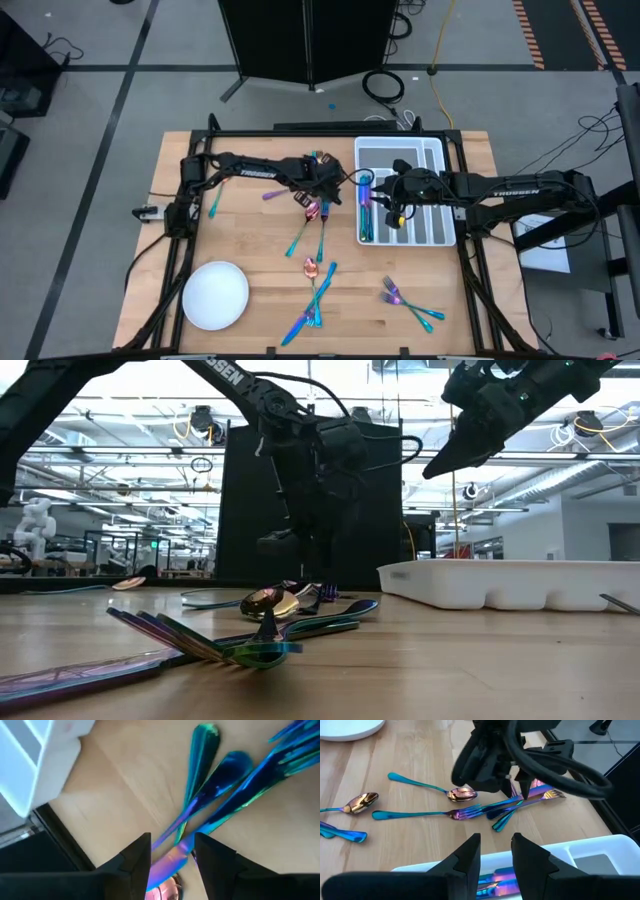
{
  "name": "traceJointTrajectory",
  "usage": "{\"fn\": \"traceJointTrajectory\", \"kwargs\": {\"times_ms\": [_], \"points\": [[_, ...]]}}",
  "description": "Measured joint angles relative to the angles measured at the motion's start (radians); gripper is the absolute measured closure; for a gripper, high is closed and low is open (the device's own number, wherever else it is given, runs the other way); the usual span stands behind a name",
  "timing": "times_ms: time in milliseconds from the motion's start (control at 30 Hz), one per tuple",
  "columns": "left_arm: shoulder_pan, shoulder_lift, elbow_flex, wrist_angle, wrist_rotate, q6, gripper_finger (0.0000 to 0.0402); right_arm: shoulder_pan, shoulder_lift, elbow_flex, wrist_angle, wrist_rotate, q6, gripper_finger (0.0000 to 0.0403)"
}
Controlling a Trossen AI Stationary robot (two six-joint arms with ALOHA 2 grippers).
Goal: Sort silverware
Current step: Put the blue knife into the utensil organizer
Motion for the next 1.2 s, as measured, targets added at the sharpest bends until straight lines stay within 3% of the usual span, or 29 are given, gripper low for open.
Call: {"fn": "traceJointTrajectory", "kwargs": {"times_ms": [100,167,367,1200], "points": [[0.0,0.0,0.0,-0.032,0.01,-0.06,0.0247,0.0,0.0,0.0,0.002,0.0,0.005,0.0307],[0.002,0.0,0.0,-0.075,0.063,0.001,0.0246,0.0,0.0,0.0,0.002,0.0,0.016,0.0307],[0.014,0.0,-0.001,-0.094,0.072,0.145,0.0246,0.0,0.0,0.0,0.002,0.0,0.022,0.0307],[-0.023,0.063,0.029,-0.069,-0.006,0.273,0.0246,0.0,-0.001,0.0,0.033,-0.002,-0.019,0.0307]]}}
